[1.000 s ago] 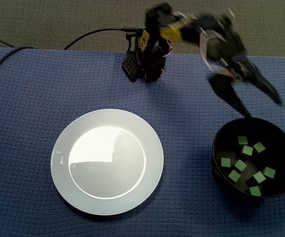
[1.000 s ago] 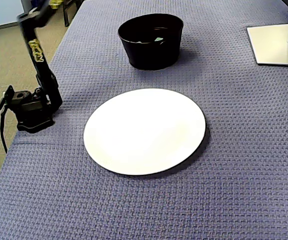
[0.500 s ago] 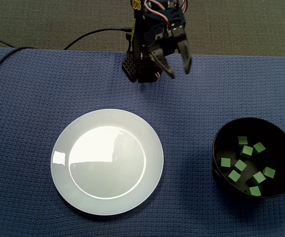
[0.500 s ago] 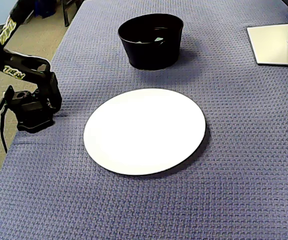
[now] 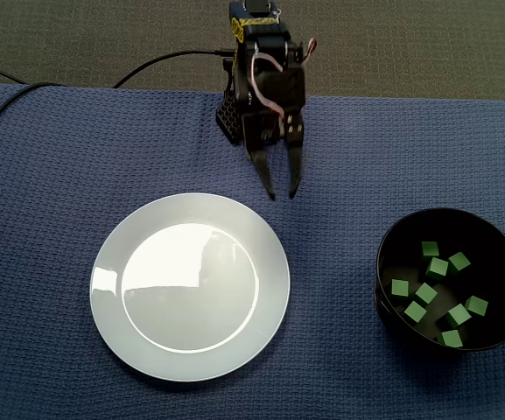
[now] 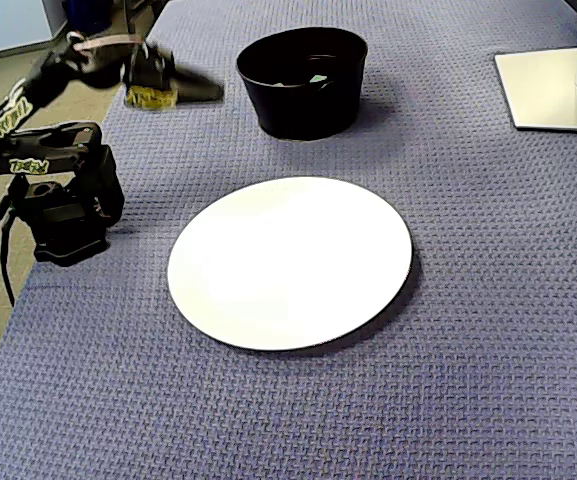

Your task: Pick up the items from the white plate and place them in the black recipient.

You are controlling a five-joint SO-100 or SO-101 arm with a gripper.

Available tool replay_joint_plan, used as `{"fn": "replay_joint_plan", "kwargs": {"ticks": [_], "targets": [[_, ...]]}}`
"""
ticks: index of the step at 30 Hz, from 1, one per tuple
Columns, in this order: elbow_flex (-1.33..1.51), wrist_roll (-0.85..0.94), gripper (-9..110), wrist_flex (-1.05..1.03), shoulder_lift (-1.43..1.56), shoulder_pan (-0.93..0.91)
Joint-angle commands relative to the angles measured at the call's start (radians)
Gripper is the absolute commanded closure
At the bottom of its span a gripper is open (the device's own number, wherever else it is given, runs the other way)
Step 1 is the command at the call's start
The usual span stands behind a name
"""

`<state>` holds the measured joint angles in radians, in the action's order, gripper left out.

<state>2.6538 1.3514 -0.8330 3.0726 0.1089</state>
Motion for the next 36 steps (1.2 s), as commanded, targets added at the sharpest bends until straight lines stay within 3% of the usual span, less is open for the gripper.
{"fn": "replay_joint_plan", "kwargs": {"ticks": [1, 5, 9, 13, 36], "targets": [[0.202, 0.077, 101, -0.063, 0.083, -0.011], [0.342, 0.109, 101, -0.120, 0.104, -0.005], [0.342, 0.087, 101, -0.351, 0.103, 0.032], [0.342, 0.210, 101, -0.653, 0.103, 0.035], [0.342, 0.153, 100, -0.698, 0.103, 0.000]]}}
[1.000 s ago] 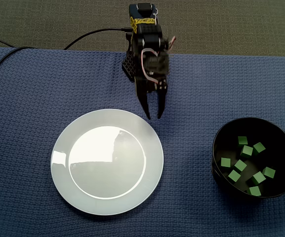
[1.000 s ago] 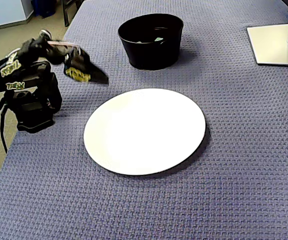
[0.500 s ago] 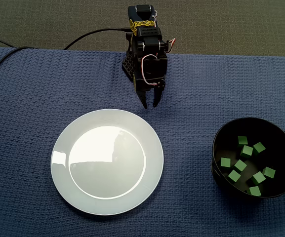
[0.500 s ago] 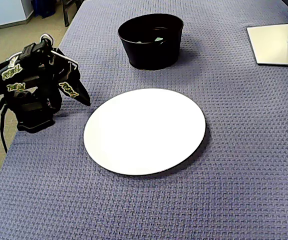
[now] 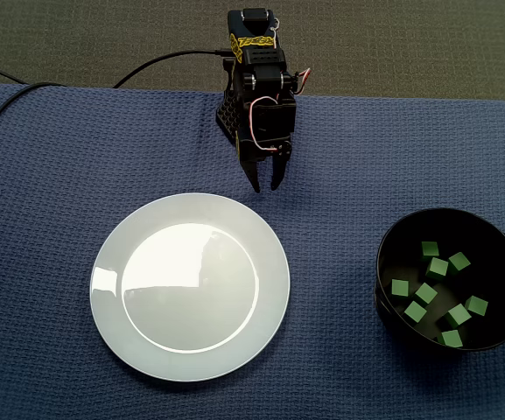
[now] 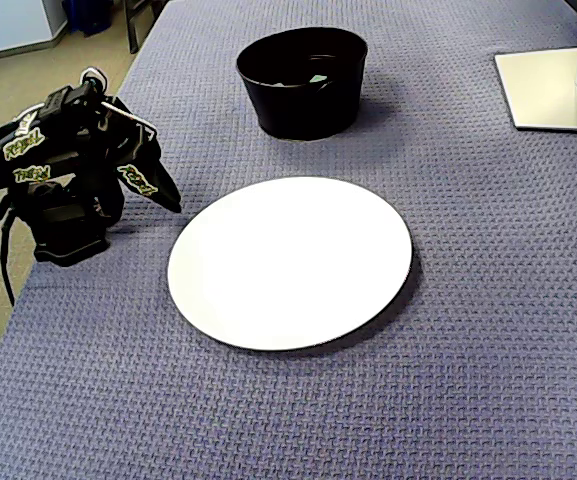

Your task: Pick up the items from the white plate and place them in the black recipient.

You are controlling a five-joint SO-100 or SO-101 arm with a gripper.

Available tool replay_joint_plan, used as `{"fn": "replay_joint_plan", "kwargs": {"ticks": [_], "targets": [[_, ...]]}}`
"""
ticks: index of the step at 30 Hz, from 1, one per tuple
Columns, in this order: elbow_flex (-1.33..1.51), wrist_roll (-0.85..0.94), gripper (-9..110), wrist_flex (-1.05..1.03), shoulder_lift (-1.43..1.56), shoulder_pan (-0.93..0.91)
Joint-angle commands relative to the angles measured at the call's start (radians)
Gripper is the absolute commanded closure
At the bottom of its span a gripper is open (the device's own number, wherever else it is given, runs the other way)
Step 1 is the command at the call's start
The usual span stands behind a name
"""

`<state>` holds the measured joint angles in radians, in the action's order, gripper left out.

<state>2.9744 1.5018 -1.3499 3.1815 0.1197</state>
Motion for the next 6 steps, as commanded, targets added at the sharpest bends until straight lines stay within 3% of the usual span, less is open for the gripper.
{"fn": "replay_joint_plan", "kwargs": {"ticks": [1, 6], "targets": [[0.021, 0.003, 100, -0.181, -0.006, -0.011], [0.021, 0.003, 100, -0.181, -0.006, -0.011]]}}
